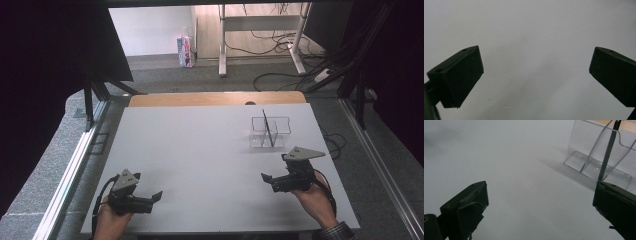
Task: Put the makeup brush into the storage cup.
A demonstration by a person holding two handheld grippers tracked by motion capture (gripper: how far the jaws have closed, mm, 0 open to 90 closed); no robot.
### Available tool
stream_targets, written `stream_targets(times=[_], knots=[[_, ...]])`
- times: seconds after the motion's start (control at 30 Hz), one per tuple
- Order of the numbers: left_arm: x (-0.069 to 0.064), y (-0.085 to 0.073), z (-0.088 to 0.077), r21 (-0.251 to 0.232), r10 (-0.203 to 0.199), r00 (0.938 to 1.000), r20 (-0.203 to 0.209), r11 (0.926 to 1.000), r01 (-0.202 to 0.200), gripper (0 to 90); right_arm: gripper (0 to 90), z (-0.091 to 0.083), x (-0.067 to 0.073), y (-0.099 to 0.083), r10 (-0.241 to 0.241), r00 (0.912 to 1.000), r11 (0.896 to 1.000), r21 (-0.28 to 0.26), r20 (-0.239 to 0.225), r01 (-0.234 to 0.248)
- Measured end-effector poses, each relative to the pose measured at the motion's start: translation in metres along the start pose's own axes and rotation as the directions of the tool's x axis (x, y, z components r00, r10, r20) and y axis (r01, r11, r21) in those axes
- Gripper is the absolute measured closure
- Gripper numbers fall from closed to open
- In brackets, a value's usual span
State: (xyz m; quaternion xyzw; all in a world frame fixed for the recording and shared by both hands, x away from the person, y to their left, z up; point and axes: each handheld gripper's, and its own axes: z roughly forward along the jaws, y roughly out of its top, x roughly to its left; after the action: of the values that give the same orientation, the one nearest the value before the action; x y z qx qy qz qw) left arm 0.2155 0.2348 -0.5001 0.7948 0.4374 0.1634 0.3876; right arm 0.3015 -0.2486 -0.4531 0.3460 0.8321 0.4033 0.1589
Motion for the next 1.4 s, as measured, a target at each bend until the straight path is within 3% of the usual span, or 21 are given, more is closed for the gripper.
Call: stream_targets(times=[0.7, 1.4], knots=[[0.000, 0.000, 0.000, -0.005, 0.000, 1.0000, -0.004, 1.0000, 0.000, 0.0, 0.0, -0.015, 0.007, -0.018, 0.004, 0.9999, 1.000, 0.024, 0.015, -0.004], [0.000, 0.000, 0.000, 0.000, 0.007, 0.9999, -0.007, 1.0000, -0.007, 0.0, 0.0, -0.027, 0.005, -0.037, 0.008, 0.9988, 0.998, 0.068, 0.049, -0.011]])
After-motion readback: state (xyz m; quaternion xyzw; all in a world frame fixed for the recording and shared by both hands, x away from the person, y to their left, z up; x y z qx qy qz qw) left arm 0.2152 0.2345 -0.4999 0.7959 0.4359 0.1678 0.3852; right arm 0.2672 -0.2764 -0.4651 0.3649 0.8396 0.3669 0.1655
